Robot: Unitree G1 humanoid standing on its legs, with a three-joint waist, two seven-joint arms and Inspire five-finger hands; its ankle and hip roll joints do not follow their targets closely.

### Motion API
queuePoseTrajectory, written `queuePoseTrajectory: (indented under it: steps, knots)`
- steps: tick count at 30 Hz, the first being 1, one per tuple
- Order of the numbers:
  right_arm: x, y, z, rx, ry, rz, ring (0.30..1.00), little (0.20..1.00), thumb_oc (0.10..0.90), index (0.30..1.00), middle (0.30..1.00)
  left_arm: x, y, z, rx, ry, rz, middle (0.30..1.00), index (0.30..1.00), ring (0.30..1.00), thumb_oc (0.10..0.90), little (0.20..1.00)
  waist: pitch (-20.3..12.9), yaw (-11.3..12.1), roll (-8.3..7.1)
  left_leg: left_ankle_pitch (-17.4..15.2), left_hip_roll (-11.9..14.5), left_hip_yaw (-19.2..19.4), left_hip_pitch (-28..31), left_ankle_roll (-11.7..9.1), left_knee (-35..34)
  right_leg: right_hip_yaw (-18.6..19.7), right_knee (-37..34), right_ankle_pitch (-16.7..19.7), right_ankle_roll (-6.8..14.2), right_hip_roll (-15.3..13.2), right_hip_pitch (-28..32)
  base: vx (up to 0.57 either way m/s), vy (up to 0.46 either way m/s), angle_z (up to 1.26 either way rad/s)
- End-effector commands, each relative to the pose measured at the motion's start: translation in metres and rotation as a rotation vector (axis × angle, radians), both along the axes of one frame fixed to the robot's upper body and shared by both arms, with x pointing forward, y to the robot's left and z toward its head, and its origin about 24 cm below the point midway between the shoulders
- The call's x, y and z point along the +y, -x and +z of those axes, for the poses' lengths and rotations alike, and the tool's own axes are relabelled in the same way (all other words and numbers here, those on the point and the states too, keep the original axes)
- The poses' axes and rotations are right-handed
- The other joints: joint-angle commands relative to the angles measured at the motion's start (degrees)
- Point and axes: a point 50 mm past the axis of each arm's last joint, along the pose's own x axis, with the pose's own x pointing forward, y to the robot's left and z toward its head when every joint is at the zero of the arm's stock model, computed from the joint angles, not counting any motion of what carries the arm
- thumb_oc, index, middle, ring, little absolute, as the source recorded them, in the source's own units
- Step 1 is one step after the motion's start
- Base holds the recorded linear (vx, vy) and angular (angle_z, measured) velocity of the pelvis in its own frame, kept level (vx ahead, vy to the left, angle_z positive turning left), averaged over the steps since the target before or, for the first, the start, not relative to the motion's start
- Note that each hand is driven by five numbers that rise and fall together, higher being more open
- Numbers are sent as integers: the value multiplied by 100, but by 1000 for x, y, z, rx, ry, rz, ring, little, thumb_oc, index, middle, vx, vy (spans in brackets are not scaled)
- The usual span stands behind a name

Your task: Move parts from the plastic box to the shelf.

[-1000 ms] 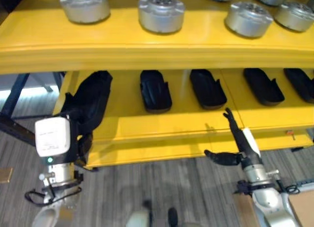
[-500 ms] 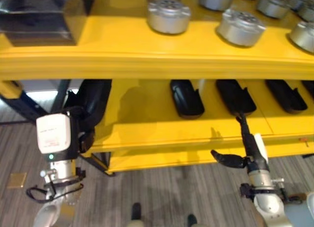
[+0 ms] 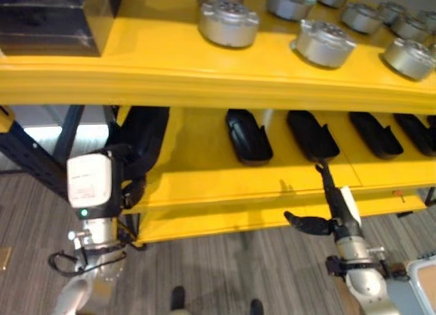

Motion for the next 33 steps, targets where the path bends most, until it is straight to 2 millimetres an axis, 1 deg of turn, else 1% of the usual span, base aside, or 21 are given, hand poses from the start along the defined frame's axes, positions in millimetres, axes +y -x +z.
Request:
queuePoseTrajectory:
  steps: [1, 4, 7, 8, 10, 11, 14, 15, 18, 19, 20, 21, 24, 27, 29, 30, 33]
  knots:
    - [0, -11, 44, -214, 46, 79, 1000, 1000, 900, 1000, 1000, -11, -19, 47, -249, -69, -54, 300, 300, 300, 400, 300, -474, -142, 269, -566, 404, 193, 122, 182, 403, 147, 356, -195, -147, 69, -345, -27, -62, -5]
    - [0, -10, 46, -220, 41, 89, 1000, 1000, 900, 1000, 1000, -10, -26, 49, -256, -78, -35, 300, 300, 300, 400, 300, -302, -182, 249, -534, 466, 183, 39, 146, 454, 152, 459, -227, -176, 138, -447, -68, -61, -6]
    - [1, -13, 52, -253, 24, 100, 1000, 1000, 900, 1000, 1000, -9, -37, 54, -285, -80, -5, 300, 300, 300, 400, 300, 4, -234, 257, -462, 550, 120, -218, 75, 625, 137, 773, -310, -227, 216, -732, -142, -65, -1]
    - [1, -13, 53, -256, 24, 99, 1000, 1000, 900, 1000, 1000, -9, -38, 55, -289, -80, -5, 300, 300, 300, 400, 300, 8, -237, 263, -465, 556, 110, -251, 71, 647, 136, 813, -325, -231, 224, -770, -124, -34, 13]
    - [5, -17, 58, -279, 23, 118, 1000, 1000, 900, 1000, 1000, -7, -46, 59, -312, -66, 31, 300, 300, 300, 400, 300, 167, -261, 278, -429, 574, 68, -404, 55, 733, 158, 1008, -341, -254, 276, -983, -96, -29, 4]
    - [5, -17, 58, -281, 23, 117, 1000, 1000, 900, 1000, 1000, -7, -47, 60, -314, -66, 31, 300, 300, 300, 400, 300, 168, -262, 284, -432, 578, 62, -428, 53, 749, 158, 1035, -350, -257, 281, -1010, -86, -30, -2]
    - [9, -20, 65, -316, 32, 144, 1000, 1000, 900, 1000, 1000, 4, -56, 69, -361, -60, 124, 300, 300, 300, 400, 300, 359, -304, 281, -380, 629, 38, -652, 56, 814, 198, 1255, -372, -281, 367, -1374, -97, -31, -3]
    - [9, -21, 65, -318, 32, 144, 1000, 1000, 900, 1000, 1000, 3, -57, 69, -363, -59, 124, 300, 300, 300, 400, 300, 351, -306, 285, -380, 631, 34, -683, 55, 827, 199, 1279, -379, -282, 369, -1410, -89, -11, -3]
    - [11, -23, 69, -330, 36, 160, 1000, 1000, 900, 1000, 1000, 18, -64, 76, -378, -80, 217, 300, 300, 300, 400, 300, 461, -362, 269, -358, 644, 50, -859, 42, 897, 250, 1379, -380, -282, 406, -1627, -61, -6, -5]
    - [11, -23, 69, -331, 35, 160, 1000, 1000, 900, 1000, 1000, 18, -65, 76, -380, -81, 217, 300, 300, 300, 400, 300, 461, -362, 266, -358, 645, 50, -874, 42, 904, 251, 1386, -380, -282, 407, -1642, -59, 2, -7]
    - [13, -23, 71, -341, 36, 176, 1000, 1000, 900, 1000, 1000, 25, -68, 77, -374, -88, 259, 300, 300, 300, 400, 300, 508, -393, 247, -351, 649, 48, -940, 41, 926, 273, 1408, -372, -284, 419, -1728, -37, 2, -3]
    - [13, -24, 72, -343, 35, 176, 1000, 1000, 900, 1000, 1000, 25, -69, 78, -377, -87, 260, 300, 300, 300, 400, 300, 506, -391, 245, -352, 649, 49, -960, 41, 935, 277, 1419, -373, -284, 420, -1750, -50, 2, -4]
    - [16, -25, 76, -360, 33, 201, 1000, 1000, 900, 1000, 1000, 34, -76, 82, -365, -111, 308, 300, 300, 300, 400, 300, 591, -446, 209, -340, 661, 39, -1066, 26, 991, 302, 1472, -357, -281, 444, -1872, -34, -6, -3]
    - [19, -25, 77, -362, 25, 220, 1000, 1000, 900, 1000, 1000, 38, -80, 85, -343, -149, 322, 300, 300, 300, 400, 300, 653, -474, 170, -336, 677, 45, -1137, 18, 1032, 319, 1497, -345, -279, 465, -1948, -25, -8, -4]
    - [22, -26, 78, -365, 23, 239, 1000, 1000, 900, 1000, 1000, 40, -87, 84, -306, -182, 330, 300, 300, 300, 400, 300, 701, -515, 141, -337, 685, 58, -1175, 13, 1052, 346, 1507, -337, -278, 479, -1995, -25, -3, -7]
    - [23, -26, 78, -368, 21, 249, 1000, 1000, 900, 1000, 1000, 37, -93, 84, -278, -219, 312, 300, 300, 300, 400, 300, 738, -543, 129, -340, 686, 69, -1185, 8, 1066, 351, 1515, -326, -272, 479, -2009, -12, 0, -7]
    - [23, -26, 80, -374, 20, 257, 1000, 1000, 900, 1000, 1000, 34, -99, 85, -251, -264, 289, 300, 300, 300, 400, 300, 781, -557, 126, -345, 689, 75, -1185, 5, 1080, 365, 1522, -325, -268, 482, -2012, -2, 1, -2]
